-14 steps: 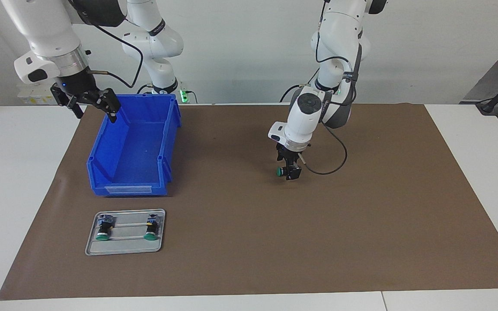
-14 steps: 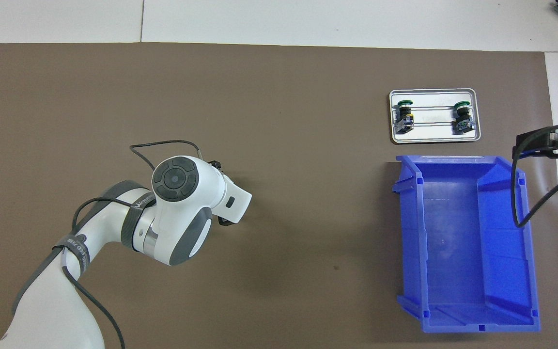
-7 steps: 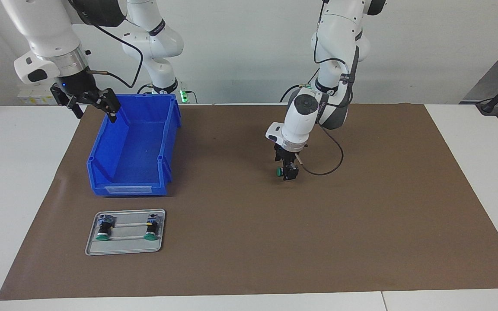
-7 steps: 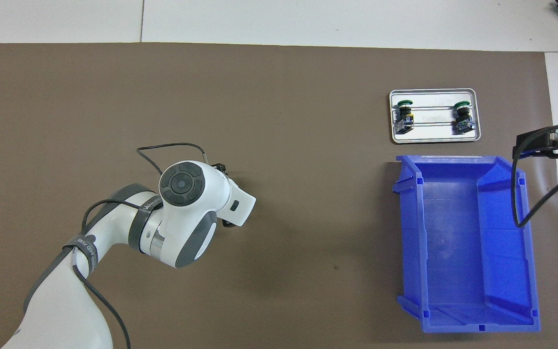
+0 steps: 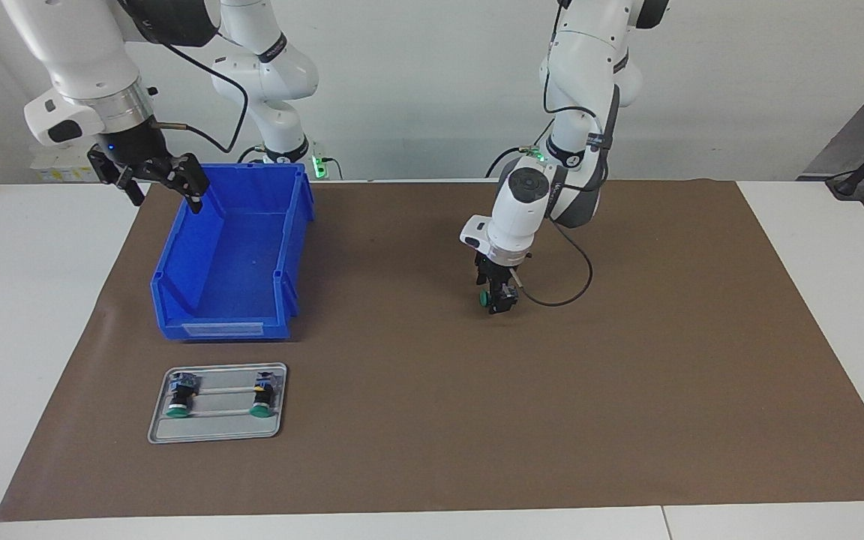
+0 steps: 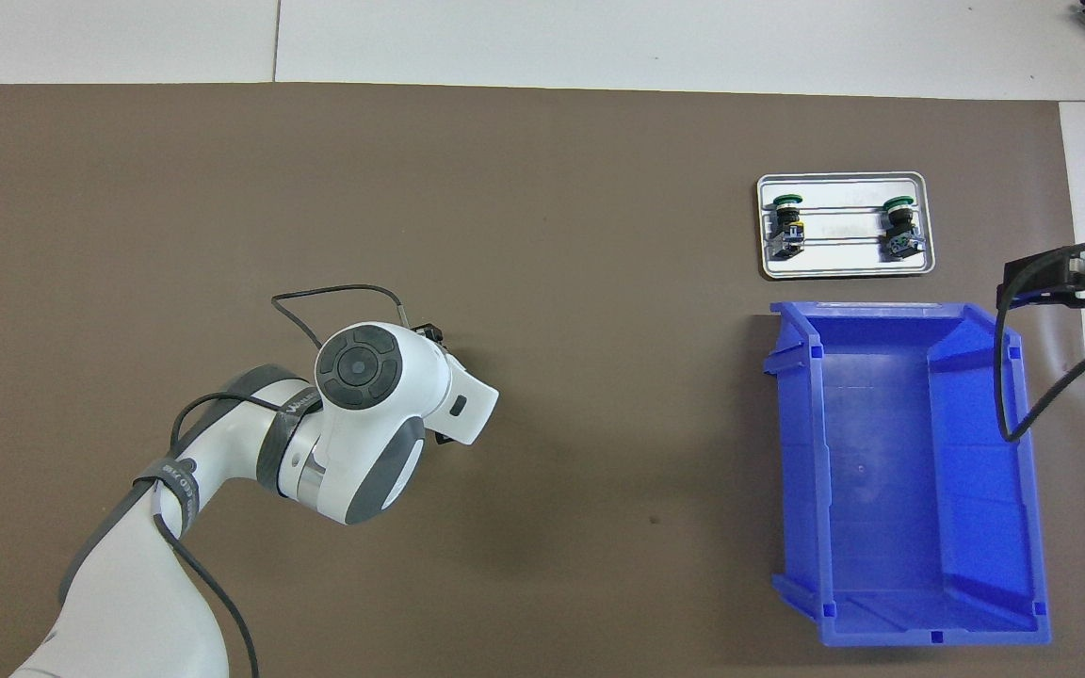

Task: Place and press button with both arms

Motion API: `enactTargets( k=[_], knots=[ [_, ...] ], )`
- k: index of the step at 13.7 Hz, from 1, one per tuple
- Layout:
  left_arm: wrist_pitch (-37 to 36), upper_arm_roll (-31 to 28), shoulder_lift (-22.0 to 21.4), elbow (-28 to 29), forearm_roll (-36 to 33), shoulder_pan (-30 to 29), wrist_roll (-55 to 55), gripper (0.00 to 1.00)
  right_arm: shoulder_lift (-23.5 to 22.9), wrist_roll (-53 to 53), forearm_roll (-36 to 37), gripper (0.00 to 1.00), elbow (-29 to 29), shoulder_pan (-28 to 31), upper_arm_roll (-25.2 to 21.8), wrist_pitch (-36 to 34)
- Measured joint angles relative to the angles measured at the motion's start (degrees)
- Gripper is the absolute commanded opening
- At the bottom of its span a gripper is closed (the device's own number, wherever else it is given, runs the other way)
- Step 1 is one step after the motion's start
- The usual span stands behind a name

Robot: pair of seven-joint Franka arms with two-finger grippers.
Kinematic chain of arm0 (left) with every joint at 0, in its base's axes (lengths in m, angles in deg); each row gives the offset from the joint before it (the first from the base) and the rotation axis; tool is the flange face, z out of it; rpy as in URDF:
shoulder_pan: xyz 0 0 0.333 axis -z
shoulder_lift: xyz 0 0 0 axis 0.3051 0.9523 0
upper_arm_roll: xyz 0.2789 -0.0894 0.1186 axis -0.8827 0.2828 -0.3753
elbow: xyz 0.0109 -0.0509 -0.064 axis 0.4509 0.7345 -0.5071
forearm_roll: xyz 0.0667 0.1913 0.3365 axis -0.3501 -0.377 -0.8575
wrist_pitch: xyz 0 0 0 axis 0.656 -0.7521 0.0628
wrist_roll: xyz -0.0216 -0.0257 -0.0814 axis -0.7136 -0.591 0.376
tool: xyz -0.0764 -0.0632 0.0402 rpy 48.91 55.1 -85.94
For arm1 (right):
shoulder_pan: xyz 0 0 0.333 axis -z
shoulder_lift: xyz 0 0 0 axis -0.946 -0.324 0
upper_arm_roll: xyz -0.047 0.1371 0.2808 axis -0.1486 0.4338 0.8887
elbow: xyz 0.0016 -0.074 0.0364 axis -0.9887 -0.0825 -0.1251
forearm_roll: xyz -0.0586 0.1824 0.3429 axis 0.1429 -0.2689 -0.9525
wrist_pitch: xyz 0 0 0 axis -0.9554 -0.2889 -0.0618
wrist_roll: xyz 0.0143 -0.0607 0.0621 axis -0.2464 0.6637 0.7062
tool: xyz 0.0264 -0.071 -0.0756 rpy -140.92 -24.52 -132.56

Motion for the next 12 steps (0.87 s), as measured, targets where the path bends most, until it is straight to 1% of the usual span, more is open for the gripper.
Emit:
enactTargets(
  k=[2, 5, 9, 12],
  knots=[
    [0.2, 0.0, 0.0, 0.0, 0.0, 0.0, 0.0, 0.63, 0.0, 0.0, 0.0, 1.0, 0.0, 0.0, 0.0, 0.0],
    [0.4, -0.2, 0.0, -0.1, 0.0, 0.0, 0.0, 0.5, 0.0, 0.0, 0.0, 1.0, 0.0, 0.0, 0.0, 0.0],
    [0.4, -0.4, -0.1, -0.4, 0.0, 0.0, 0.0, 0.41, 0.0, 0.0, 0.0, 1.0, 0.0, 0.0, 0.0, 0.0],
    [-0.3, -0.6, -0.1, -0.9, 0.0, 0.0, 0.0, 0.28, 0.0, 0.0, 0.0, 1.0, 0.0, 0.0, 0.0, 0.0]
  ],
)
